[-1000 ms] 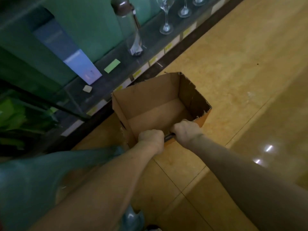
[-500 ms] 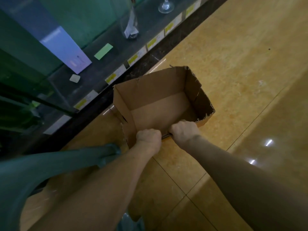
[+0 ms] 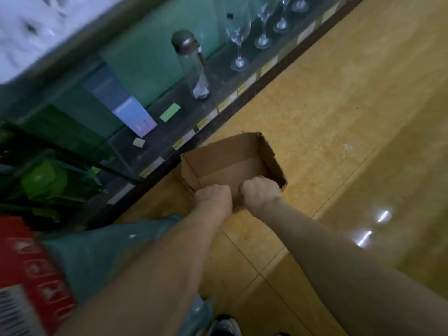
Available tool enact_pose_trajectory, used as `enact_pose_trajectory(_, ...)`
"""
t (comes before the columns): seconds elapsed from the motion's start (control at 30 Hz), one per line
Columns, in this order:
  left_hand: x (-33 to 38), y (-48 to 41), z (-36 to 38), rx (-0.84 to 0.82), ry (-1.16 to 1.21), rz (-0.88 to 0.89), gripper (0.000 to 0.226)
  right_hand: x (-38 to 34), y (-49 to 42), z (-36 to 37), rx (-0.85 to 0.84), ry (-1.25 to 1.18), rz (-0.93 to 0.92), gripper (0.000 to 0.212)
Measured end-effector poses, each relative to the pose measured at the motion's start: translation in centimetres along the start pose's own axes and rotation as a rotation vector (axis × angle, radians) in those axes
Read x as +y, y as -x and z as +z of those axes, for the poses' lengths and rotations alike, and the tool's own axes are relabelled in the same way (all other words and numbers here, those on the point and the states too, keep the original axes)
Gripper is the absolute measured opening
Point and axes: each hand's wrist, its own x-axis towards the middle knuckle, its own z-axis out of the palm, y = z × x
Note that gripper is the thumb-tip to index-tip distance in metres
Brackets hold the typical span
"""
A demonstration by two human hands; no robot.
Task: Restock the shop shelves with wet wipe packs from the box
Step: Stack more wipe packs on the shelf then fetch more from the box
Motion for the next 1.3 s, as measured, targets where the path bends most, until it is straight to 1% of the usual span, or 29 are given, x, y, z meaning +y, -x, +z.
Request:
enact_pose_trajectory(0.1, -0.5, 5.4, -5.5, 0.062, 0.051, -0.030, 0.029, -0.8, 3.9, -6.8, 0.069, -0.040, -0.033, 0.025)
enact_pose_trajectory(0.2, -0.8, 11.4, -11.6, 0.152, 0.108, -0.028, 0.023, -1.8, 8.3, -14.1, 0.175, -0.052, -0.107, 0.023)
enact_pose_trajectory(0.3, -1.6, 17.7, -17.5, 0.242, 0.141, -0.041, 0.020, -3.2, 13.1, -21.1, 0.227, -0.066, -0.178, 0.025)
enact_pose_trajectory(0.47, -5.5, 28.0, -25.0, 0.395, 0.233, -0.075, 0.020, -7.4, 20.6, -30.4, 0.332, -0.123, -0.291, 0.027)
enact_pose_trajectory(0.53, -7.8, 32.3, -26.7, 0.453, 0.291, -0.085, 0.027, -9.8, 23.4, -33.1, 0.346, -0.187, -0.340, 0.026)
enact_pose_trajectory(0.63, -11.5, 38.2, -27.8, 0.468, 0.371, -0.142, 0.048, -13.9, 26.9, -35.7, 0.344, -0.226, -0.417, 0.037)
enact_pose_trajectory(0.7, -14.0, 41.4, -27.6, 0.483, 0.443, -0.189, 0.061, -16.8, 29.1, -36.4, 0.330, -0.248, -0.479, 0.041)
enact_pose_trajectory(0.73, -15.3, 42.8, -27.2, 0.502, 0.481, -0.215, 0.063, -18.3, 30.1, -36.5, 0.317, -0.271, -0.509, 0.040)
enact_pose_trajectory(0.83, -19.1, 46.4, -25.0, 0.549, 0.601, -0.299, 0.063, -22.8, 32.7, -36.1, 0.273, -0.318, -0.585, 0.036)
enact_pose_trajectory(0.93, -23.3, 49.0, -21.6, 0.552, 0.698, -0.386, 0.069, -27.1, 34.6, -34.9, 0.176, -0.328, -0.638, 0.037)
enact_pose_trajectory(1.0, -26.3, 50.2, -18.7, 0.528, 0.754, -0.425, 0.073, -29.5, 35.2, -33.7, 0.102, -0.322, -0.632, 0.037)
enact_pose_trajectory(1.07, -29.2, 51.0, -15.7, 0.507, 0.786, -0.451, 0.071, -31.6, 35.3, -32.2, 0.046, -0.323, -0.607, 0.037)
enact_pose_trajectory(1.23, -35.1, 51.6, -8.5, 0.399, 0.896, -0.517, 0.073, -35.7, 34.3, -27.9, -0.057, -0.340, -0.495, 0.033)
enact_pose_trajectory(1.3, -36.9, 51.0, -5.7, 0.368, 0.924, -0.510, 0.084, -37.0, 33.6, -26.0, -0.086, -0.341, -0.449, 0.035)
